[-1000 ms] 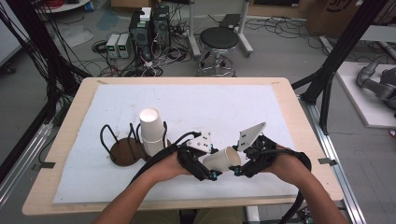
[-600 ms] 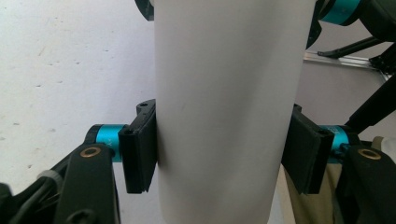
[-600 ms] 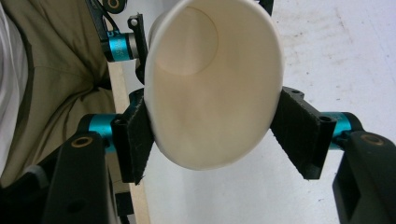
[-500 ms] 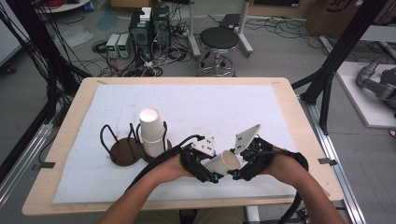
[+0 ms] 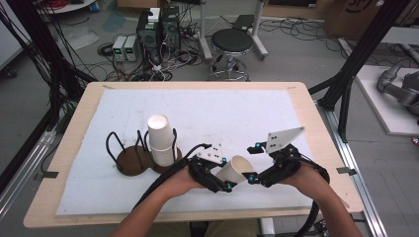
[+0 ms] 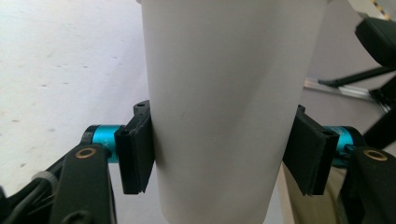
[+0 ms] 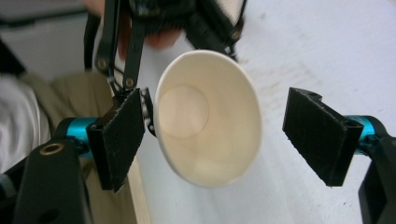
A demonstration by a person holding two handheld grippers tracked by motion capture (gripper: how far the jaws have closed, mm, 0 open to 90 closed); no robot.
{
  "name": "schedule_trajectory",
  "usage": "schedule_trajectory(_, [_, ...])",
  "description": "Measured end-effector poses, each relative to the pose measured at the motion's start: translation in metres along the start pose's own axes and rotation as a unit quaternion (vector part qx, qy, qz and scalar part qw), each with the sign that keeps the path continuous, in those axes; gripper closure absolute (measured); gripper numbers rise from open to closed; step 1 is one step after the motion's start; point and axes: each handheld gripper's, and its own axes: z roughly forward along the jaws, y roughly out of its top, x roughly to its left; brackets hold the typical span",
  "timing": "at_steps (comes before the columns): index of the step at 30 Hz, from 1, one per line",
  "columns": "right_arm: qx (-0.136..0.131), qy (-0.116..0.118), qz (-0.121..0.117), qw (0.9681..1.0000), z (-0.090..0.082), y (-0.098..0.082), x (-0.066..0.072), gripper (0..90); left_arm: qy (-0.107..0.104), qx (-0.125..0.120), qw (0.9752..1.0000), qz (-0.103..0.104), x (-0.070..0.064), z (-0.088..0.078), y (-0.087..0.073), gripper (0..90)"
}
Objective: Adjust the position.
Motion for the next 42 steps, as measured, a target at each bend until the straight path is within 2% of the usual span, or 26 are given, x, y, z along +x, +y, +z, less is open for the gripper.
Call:
schedule_trajectory(3, [-0.046,-0.013,0.030,0.9984,-0.007,-0.011,-0.003,21.3,0.012,-0.031,0.9994,-0.006,0.002,-0.004,-0.005,32.1])
schedule_trajectory(5, [-0.076,-0.028,0.051,0.9954,-0.013,-0.022,-0.005,21.4,0.020,-0.048,0.9986,-0.006,0.002,-0.007,-0.008,31.5])
schedule_trajectory(9, [-0.110,-0.070,0.085,0.9878,-0.019,-0.045,-0.008,21.4,0.034,-0.084,0.9958,-0.014,0.002,-0.012,-0.015,31.1])
schedule_trajectory(11, [-0.120,-0.091,0.098,0.9838,-0.020,-0.055,-0.008,21.4,0.041,-0.099,0.9941,-0.016,0.003,-0.013,-0.019,31.1])
schedule_trajectory(14, [-0.129,-0.124,0.106,0.9780,-0.019,-0.068,-0.008,21.4,0.065,-0.110,0.9918,-0.009,0.003,-0.014,-0.024,31.1])
schedule_trajectory(16, [-0.130,-0.144,0.105,0.9755,-0.018,-0.074,-0.008,21.4,0.068,-0.120,0.9904,-0.013,0.004,-0.015,-0.027,31.1])
schedule_trajectory(19, [-0.133,-0.172,0.112,0.9696,-0.015,-0.084,-0.006,21.4,0.074,-0.132,0.9883,-0.017,0.005,-0.016,-0.030,31.1])
schedule_trajectory(24, [-0.134,-0.196,0.129,0.9629,-0.010,-0.098,-0.006,21.4,0.075,-0.159,0.9842,-0.021,0.007,-0.020,-0.034,31.4])
schedule_trajectory(26, [-0.133,-0.204,0.138,0.9599,-0.008,-0.103,-0.007,21.5,0.076,-0.163,0.9835,-0.017,0.008,-0.022,-0.034,31.4])
schedule_trajectory(30, [-0.136,-0.207,0.149,0.9574,-0.008,-0.111,-0.008,21.5,0.085,-0.177,0.9802,-0.023,0.008,-0.024,-0.036,31.3])
schedule_trajectory(32, [-0.136,-0.212,0.147,0.9565,-0.009,-0.113,-0.008,21.5,0.087,-0.184,0.9786,-0.028,0.007,-0.024,-0.038,31.3])
schedule_trajectory(33, [-0.139,-0.215,0.148,0.9552,-0.010,-0.113,-0.007,21.5,0.088,-0.185,0.9784,-0.027,0.007,-0.024,-0.039,31.3])
schedule_trajectory(38, [-0.136,-0.228,0.145,0.9530,-0.012,-0.114,-0.007,21.6,0.082,-0.193,0.9775,-0.024,0.006,-0.025,-0.039,31.1])
schedule_trajectory(42, [-0.137,-0.232,0.141,0.9526,-0.011,-0.114,-0.006,21.6,0.083,-0.202,0.9756,-0.020,0.005,-0.026,-0.039,31.1])
